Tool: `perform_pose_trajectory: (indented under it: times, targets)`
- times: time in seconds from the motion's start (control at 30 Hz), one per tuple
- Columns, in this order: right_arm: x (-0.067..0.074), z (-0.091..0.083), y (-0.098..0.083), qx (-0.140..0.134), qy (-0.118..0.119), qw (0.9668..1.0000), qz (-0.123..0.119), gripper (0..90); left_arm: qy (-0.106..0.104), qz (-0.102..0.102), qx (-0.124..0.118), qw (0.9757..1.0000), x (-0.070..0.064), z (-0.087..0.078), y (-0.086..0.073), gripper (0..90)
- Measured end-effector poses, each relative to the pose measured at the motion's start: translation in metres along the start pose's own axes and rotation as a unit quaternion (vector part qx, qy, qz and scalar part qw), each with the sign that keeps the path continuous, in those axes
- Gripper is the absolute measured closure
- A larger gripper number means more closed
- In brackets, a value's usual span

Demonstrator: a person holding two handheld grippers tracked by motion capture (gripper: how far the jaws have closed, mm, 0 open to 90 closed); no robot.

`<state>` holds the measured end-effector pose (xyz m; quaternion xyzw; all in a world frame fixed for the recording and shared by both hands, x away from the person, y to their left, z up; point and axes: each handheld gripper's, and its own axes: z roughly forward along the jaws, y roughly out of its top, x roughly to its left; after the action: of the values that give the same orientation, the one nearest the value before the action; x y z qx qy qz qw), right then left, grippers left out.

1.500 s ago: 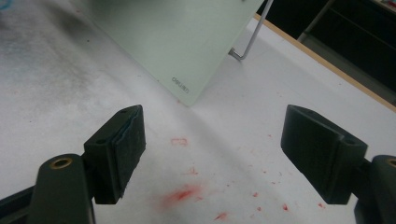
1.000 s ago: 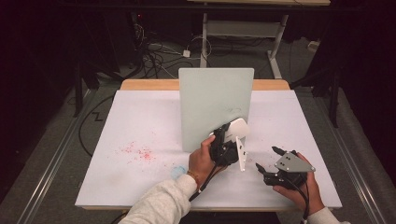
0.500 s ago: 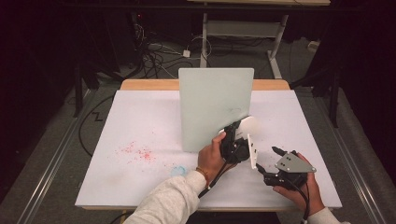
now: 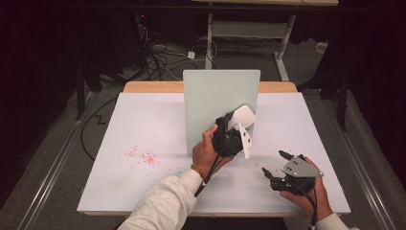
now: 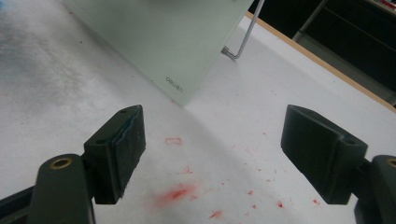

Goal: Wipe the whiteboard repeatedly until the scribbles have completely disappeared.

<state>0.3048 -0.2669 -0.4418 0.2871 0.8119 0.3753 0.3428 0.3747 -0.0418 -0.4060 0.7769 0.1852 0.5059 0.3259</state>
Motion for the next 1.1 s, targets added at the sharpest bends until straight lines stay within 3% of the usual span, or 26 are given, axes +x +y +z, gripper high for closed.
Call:
perform_pose_trajectory:
  times: [0.3, 0.5, 0.57, 0.9, 0.93, 1.1]
  targets:
    - [0.0, -0.001, 0.0, -0.003, 0.0, 1.0, -0.001, 22.6, 0.013, -0.007, 0.011, 0.9998, 0.011, -0.009, -0.021, 29.1]
    - [0.0, -0.001, 0.001, -0.002, 0.0, 1.0, -0.001, 22.6, 0.027, -0.006, 0.01, 0.9996, 0.006, -0.007, -0.018, 29.1]
    - [0.001, 0.0, 0.001, -0.001, 0.0, 1.0, -0.002, 22.6, 0.028, -0.008, 0.009, 0.9995, 0.001, -0.005, -0.016, 29.1]
    - [0.001, 0.0, 0.0, 0.0, 0.004, 1.0, -0.004, 22.6, -0.009, 0.053, 0.01, 0.9985, -0.056, 0.007, -0.011, 29.1]
    - [0.001, 0.0, 0.0, 0.0, 0.004, 1.0, -0.004, 22.7, -0.012, 0.067, 0.016, 0.9975, -0.06, 0.007, -0.011, 29.1]
    - [0.001, 0.0, 0.0, 0.001, 0.006, 1.0, -0.005, 22.6, -0.022, 0.071, 0.018, 0.9971, -0.068, 0.008, -0.014, 29.1]
